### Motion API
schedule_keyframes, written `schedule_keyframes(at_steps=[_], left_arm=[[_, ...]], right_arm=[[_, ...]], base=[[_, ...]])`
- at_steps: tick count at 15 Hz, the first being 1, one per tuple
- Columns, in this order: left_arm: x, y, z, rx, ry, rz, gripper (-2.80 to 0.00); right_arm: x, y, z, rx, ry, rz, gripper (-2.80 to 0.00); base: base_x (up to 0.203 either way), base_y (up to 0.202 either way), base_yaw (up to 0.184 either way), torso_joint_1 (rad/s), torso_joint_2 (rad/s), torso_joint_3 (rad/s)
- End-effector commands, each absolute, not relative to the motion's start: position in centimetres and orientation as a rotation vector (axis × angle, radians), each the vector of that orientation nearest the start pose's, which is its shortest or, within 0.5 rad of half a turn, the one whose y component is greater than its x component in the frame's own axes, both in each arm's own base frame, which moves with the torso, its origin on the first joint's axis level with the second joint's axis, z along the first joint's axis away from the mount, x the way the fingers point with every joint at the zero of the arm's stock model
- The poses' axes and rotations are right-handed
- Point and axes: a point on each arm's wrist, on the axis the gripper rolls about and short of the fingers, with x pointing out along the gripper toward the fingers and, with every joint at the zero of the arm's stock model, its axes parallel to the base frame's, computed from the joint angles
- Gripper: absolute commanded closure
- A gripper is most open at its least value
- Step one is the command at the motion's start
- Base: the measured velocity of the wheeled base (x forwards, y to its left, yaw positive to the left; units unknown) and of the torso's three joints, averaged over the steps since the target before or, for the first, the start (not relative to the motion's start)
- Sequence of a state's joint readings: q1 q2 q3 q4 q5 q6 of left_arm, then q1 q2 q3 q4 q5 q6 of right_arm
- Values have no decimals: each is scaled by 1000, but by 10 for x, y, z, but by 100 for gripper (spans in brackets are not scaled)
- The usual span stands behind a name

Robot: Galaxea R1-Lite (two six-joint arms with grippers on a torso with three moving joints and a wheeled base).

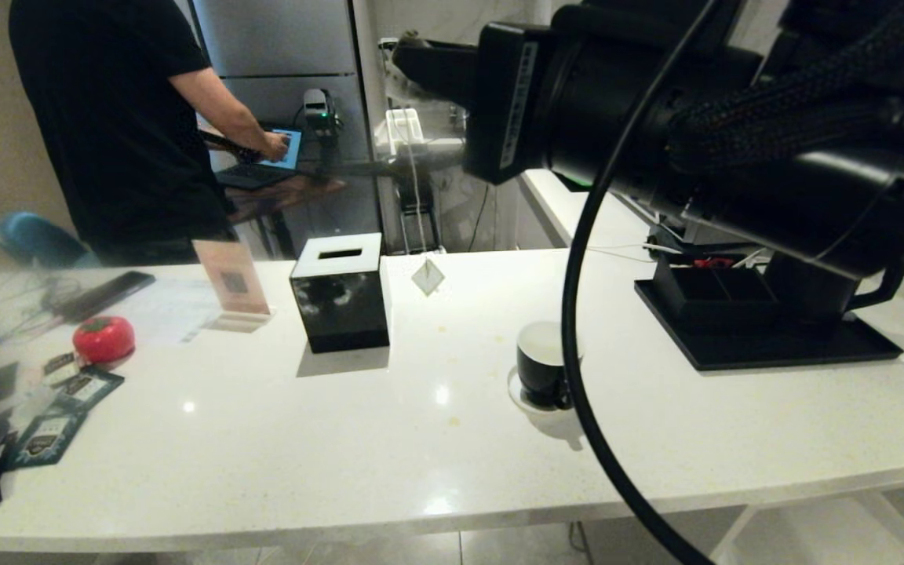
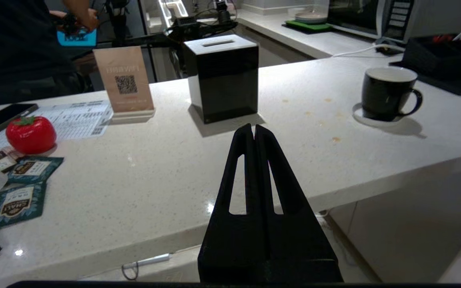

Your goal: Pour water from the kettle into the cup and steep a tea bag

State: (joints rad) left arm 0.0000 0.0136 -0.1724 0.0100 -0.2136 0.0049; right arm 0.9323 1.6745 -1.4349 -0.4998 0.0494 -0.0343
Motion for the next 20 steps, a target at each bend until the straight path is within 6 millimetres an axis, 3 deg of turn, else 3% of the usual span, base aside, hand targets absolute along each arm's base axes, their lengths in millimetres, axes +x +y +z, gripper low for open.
schedule_keyframes(at_steps=[1,11,18,20], left_arm=[[-35,-5,128,8,-121,-218,0],[-11,-8,157,-105,21,-348,0],[48,-11,194,-136,53,-451,0],[54,-15,200,-136,55,-530,0]], right_arm=[[189,256,356,84,-263,973,0],[190,257,355,85,-259,972,0],[191,257,357,91,-265,970,0],[190,257,357,92,-267,970,0]], base=[[0,0,0,0,0,0],[0,0,0,0,0,0],[0,0,0,0,0,0],[0,0,0,0,0,0]])
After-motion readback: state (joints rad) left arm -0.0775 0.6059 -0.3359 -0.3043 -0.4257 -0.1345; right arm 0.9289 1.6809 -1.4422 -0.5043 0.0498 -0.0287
